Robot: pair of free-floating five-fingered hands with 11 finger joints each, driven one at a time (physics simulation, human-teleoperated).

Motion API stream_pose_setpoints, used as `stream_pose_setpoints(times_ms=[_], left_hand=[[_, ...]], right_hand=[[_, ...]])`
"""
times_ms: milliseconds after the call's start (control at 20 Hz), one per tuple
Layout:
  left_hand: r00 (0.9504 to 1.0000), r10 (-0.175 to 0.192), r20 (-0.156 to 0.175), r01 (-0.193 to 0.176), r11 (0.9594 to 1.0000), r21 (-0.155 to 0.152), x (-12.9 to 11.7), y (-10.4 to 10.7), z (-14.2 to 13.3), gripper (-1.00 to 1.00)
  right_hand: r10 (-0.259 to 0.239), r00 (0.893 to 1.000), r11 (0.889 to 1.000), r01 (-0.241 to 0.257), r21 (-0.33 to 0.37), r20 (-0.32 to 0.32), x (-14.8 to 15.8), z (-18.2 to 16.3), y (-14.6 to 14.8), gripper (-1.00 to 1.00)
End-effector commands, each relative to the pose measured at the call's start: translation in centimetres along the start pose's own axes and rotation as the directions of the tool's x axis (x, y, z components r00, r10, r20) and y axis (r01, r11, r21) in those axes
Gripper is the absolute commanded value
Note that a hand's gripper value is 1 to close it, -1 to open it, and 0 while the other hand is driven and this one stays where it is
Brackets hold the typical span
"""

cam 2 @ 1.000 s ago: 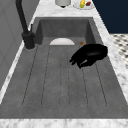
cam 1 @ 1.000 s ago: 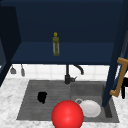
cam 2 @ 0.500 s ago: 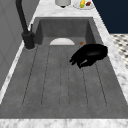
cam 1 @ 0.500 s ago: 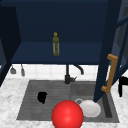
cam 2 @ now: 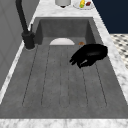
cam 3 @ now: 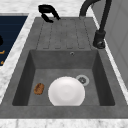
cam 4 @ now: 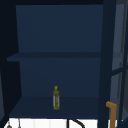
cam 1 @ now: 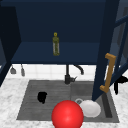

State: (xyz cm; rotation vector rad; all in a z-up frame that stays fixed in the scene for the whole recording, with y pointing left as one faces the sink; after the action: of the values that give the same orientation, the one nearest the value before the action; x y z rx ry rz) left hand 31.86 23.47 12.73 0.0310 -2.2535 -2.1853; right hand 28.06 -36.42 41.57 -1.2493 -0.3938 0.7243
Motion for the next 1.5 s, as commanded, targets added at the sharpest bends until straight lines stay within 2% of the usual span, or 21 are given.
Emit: stream_pose_setpoints(times_ms=[0, 100, 200, 250, 300, 400, 500, 750, 850, 900, 950, 1050, 1100, 1150, 1200, 1250, 1450], left_hand=[[1.0, 0.0, 0.0, 0.0, 1.0, 0.0, 0.0, 0.0, 0.0, 0.0], [1.0, 0.0, 0.0, 0.0, 1.0, 0.0, 0.0, 0.0, 0.0, 0.0], [1.0, 0.0, 0.0, 0.0, 1.0, 0.0, 0.0, 0.0, 0.0, 0.0], [1.0, 0.0, 0.0, 0.0, 1.0, 0.0, 0.0, 0.0, 0.0, 0.0], [1.0, 0.0, 0.0, 0.0, 1.0, 0.0, 0.0, 0.0, 0.0, 0.0], [1.0, 0.0, 0.0, 0.0, 1.0, 0.0, 0.0, 0.0, 0.0, 0.0], [1.0, 0.0, 0.0, 0.0, 1.0, 0.0, 0.0, 0.0, 0.0, 0.0], [1.0, 0.0, 0.0, 0.0, 1.0, 0.0, 0.0, 0.0, 0.0, 0.0], [1.0, 0.0, 0.0, 0.0, 1.0, 0.0, 0.0, 0.0, 0.0, 0.0], [1.0, 0.0, 0.0, 0.0, 1.0, 0.0, 0.0, 0.0, 0.0, 0.0], [1.0, 0.0, 0.0, 0.0, 1.0, 0.0, 0.0, 0.0, 0.0, 0.0], [1.0, 0.0, 0.0, 0.0, 1.0, 0.0, 0.0, 0.0, 0.0, 0.0], [1.0, 0.0, 0.0, 0.0, 1.0, 0.0, 0.0, 0.0, 0.0, 0.0], [1.0, 0.0, 0.0, 0.0, 1.0, 0.0, 0.0, 0.0, 0.0, 0.0], [1.0, 0.0, 0.0, 0.0, 1.0, 0.0, 0.0, 0.0, 0.0, 0.0], [1.0, 0.0, 0.0, 0.0, 1.0, 0.0, 0.0, 0.0, 0.0, 0.0], [1.0, 0.0, 0.0, 0.0, 1.0, 0.0, 0.0, 0.0, 0.0, 0.0]], right_hand=[[-0.026, 0.997, 0.999, 0.024, -0.028, -0.077, 2.1, -0.4, -0.4, -1.0], [-0.035, 0.995, 0.998, 0.031, -0.051, -0.089, 3.4, -0.1, -1.4, -1.0], [-0.042, 0.998, 0.997, 0.039, -0.06, -0.048, 2.6, 0.9, -1.5, -1.0], [-0.081, 0.996, 0.994, 0.079, -0.078, -0.022, 0.8, 1.1, -1.6, -1.0], [-0.107, 0.994, 0.99, 0.107, -0.096, 0.001, 0.3, 0.8, -1.6, -1.0], [-0.127, 0.991, 0.981, 0.131, -0.143, 0.038, -0.6, -0.1, -1.3, -1.0], [-0.146, 0.987, 0.976, 0.154, -0.156, 0.061, -1.4, -0.6, -1.4, -1.0], [-0.202, 0.975, 0.953, 0.218, -0.211, 0.097, -2.9, -1.6, -0.6, -1.0], [-0.21, 0.973, 0.959, 0.223, -0.175, 0.091, -3.4, -3.0, 0.7, -1.0], [-0.197, 0.976, 0.96, 0.211, -0.181, 0.092, -2.5, -3.2, 1.7, -1.0], [-0.171, 0.981, 0.962, 0.185, -0.201, 0.088, -1.7, -3.5, 2.7, -1.0], [-0.133, 0.989, 0.963, 0.143, -0.227, 0.059, -1.9, -3.8, 3.8, -1.0], [-0.101, 0.994, 0.962, 0.108, -0.251, 0.041, -1.9, -3.7, 4.4, -1.0], [-0.097, 0.995, 0.957, 0.103, -0.273, 0.035, -2.0, -4.0, 5.0, -1.0], [-0.096, 0.995, 0.956, 0.101, -0.275, 0.032, -2.1, -4.3, 5.8, -1.0], [-0.121, 0.992, 0.959, 0.125, -0.253, 0.033, -2.2, -5.2, 6.4, -1.0], [-0.173, 0.982, 0.961, 0.186, -0.202, 0.08, -5.6, -6.7, 7.0, -1.0]])
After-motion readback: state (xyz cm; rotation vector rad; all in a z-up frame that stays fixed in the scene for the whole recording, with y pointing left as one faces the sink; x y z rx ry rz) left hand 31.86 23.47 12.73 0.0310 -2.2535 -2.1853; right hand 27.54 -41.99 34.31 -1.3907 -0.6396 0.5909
